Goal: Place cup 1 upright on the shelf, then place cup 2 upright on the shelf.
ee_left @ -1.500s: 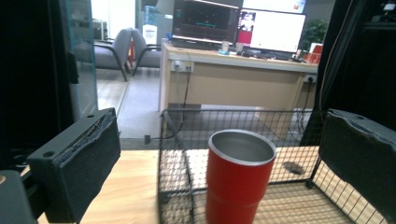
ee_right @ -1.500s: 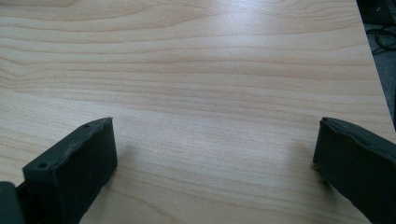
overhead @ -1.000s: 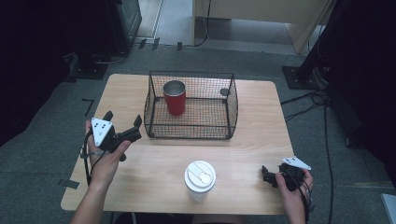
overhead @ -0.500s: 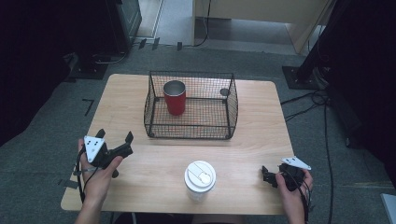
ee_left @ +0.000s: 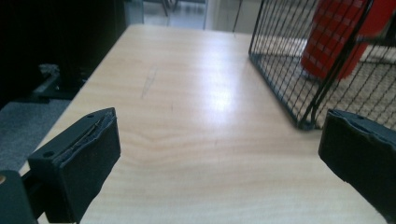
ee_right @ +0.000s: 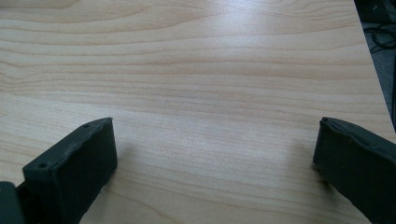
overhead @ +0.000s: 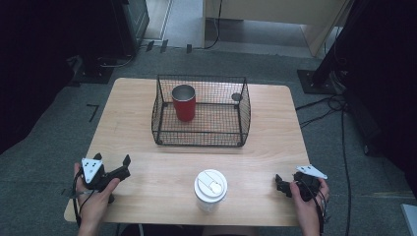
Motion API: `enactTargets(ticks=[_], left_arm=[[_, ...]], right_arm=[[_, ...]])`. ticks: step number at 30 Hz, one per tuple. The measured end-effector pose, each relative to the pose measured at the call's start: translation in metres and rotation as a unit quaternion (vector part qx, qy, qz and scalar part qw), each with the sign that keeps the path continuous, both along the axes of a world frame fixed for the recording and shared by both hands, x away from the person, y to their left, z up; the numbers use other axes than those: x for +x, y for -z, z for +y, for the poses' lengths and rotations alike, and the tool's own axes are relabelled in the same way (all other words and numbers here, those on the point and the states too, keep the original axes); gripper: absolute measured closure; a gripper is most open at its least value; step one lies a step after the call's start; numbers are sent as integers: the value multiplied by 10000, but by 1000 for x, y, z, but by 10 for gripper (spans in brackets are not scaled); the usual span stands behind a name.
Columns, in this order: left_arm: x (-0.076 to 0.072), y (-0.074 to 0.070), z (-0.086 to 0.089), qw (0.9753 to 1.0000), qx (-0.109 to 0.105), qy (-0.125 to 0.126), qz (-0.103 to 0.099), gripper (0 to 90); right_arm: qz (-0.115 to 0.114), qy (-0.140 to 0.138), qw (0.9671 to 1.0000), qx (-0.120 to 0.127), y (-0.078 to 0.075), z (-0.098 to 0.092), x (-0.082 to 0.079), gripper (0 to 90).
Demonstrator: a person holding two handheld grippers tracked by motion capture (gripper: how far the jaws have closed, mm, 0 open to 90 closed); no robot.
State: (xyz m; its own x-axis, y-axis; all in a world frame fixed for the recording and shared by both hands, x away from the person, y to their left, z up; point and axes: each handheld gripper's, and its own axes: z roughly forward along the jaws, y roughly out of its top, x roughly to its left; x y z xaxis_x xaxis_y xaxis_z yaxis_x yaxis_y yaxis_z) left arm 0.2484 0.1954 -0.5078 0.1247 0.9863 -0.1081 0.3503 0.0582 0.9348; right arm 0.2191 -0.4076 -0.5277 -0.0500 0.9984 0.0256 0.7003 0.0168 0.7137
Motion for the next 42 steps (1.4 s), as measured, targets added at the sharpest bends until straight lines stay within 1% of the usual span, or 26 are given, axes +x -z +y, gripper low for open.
enactTargets(ticks=[2,4,6,7,9,10,11,13,16,17,19,20,22,24,26,27,29,30,31,32,33,34,35,38,40,42], left_arm=[[-1,2,2,10000,33,28,74,0],[-1,4,3,9998,108,56,149,0],[-1,5,4,9994,170,101,279,0],[-2,5,6,9992,230,136,291,0],[-2,5,6,9991,270,139,299,0],[-3,5,6,9988,272,194,365,0],[-3,5,6,9988,272,194,365,0],[-3,5,7,9982,275,245,473,0],[-3,6,8,9957,342,320,797,0],[-3,6,8,9943,388,312,945,0],[-1,7,9,9904,464,286,1269,0],[0,7,9,9891,516,282,1347,0],[0,8,7,9876,589,357,1409,0],[1,8,4,9856,716,404,1478,0],[2,9,2,9831,793,436,1594,0],[3,9,1,9822,825,440,1628,0],[4,9,1,9819,813,445,1653,1],[4,9,1,9815,810,449,1676,1],[4,9,2,9811,807,463,1694,1],[5,9,2,9807,808,463,1720,7],[5,9,2,9806,823,427,1727,59],[5,9,1,9803,830,368,1755,59],[6,10,1,9797,828,346,1790,77],[7,10,2,9791,796,351,1840,77],[9,11,3,9776,740,389,1932,77],[11,11,3,9756,713,401,2036,77]], right_arm=[[0,7,10000,-3,0,0,0,0],[-2,8,10000,-3,0,0,0,0],[-1,11,10000,-4,0,0,0,0],[-1,7,10000,-2,0,0,0,0],[-2,9,10000,-3,0,0,0,0],[0,9,10000,-1,0,0,0,0],[0,9,10000,-1,0,0,0,0],[-2,9,10000,-1,0,0,0,0],[0,9,10000,1,0,0,0,0],[-2,6,10000,0,0,0,0,0],[-1,47,10000,-3,0,1,0,0],[3,77,10000,-1,0,1,0,0],[4,114,9999,-1,0,2,0,0],[3,113,9999,-6,0,3,-1,0],[4,84,10000,3,0,4,-2,0],[5,98,10000,4,0,4,-2,0],[35,170,9998,9,-1,6,-4,5],[56,129,9999,41,-2,7,-5,29],[35,110,9999,68,-4,9,-7,59],[-6,102,9999,82,-6,10,-8,64],[-108,18,9998,187,-10,15,-11,64],[-108,18,9998,187,-10,15,-11,64],[-133,-46,9996,236,-12,18,-12,63],[-226,-266,9990,279,-18,27,-14,45],[-275,-422,9982,339,-23,34,-16,33],[-362,-678,9964,366,-27,41,-19,28]])
